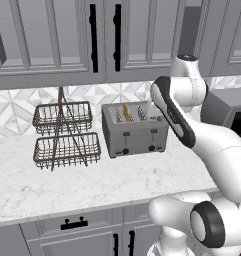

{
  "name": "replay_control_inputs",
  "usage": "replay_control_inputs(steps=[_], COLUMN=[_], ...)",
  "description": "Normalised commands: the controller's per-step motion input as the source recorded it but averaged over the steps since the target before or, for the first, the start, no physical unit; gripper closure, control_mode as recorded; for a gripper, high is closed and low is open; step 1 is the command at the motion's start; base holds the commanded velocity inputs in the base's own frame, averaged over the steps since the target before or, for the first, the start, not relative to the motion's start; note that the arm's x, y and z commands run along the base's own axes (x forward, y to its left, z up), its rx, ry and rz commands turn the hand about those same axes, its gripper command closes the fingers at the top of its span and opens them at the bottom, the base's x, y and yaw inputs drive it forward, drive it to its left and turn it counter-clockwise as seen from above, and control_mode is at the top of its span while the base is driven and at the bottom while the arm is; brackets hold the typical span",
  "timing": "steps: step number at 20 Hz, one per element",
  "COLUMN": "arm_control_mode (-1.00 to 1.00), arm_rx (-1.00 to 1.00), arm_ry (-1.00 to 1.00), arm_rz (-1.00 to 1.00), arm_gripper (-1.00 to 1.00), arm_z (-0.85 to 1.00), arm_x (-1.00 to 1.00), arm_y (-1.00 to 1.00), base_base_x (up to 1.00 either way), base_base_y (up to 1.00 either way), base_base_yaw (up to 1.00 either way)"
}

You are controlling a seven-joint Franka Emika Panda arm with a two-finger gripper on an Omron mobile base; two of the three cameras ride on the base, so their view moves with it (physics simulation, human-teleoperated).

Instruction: Start the toaster. Once the lever pops up, take the bread to the plate on the dining counter.

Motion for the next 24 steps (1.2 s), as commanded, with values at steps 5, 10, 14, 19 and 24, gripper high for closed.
replay_control_inputs(steps=[5,10,14,19,24], arm_control_mode=[-1.0,-1.0,-1.0,-1.0,-1.0], arm_rx=[0.0,0.0,0.0,0.0,0.0], arm_ry=[0.05,0.0,-0.03,-0.01,0.0], arm_rz=[0.0,-0.01,0.0,0.0,0.0], arm_gripper=[-1.0,-1.0,-1.0,-1.0,-1.0], arm_z=[-0.19,-0.18,-0.03,-0.02,0.0], arm_x=[0.0,0.0,-0.02,-0.01,0.0], arm_y=[0.0,0.0,0.08,0.18,0.14], base_base_x=[0.0,0.0,0.0,0.0,0.0], base_base_y=[0.0,0.0,0.0,0.0,0.0], base_base_yaw=[0.0,0.0,0.0,0.0,0.0])
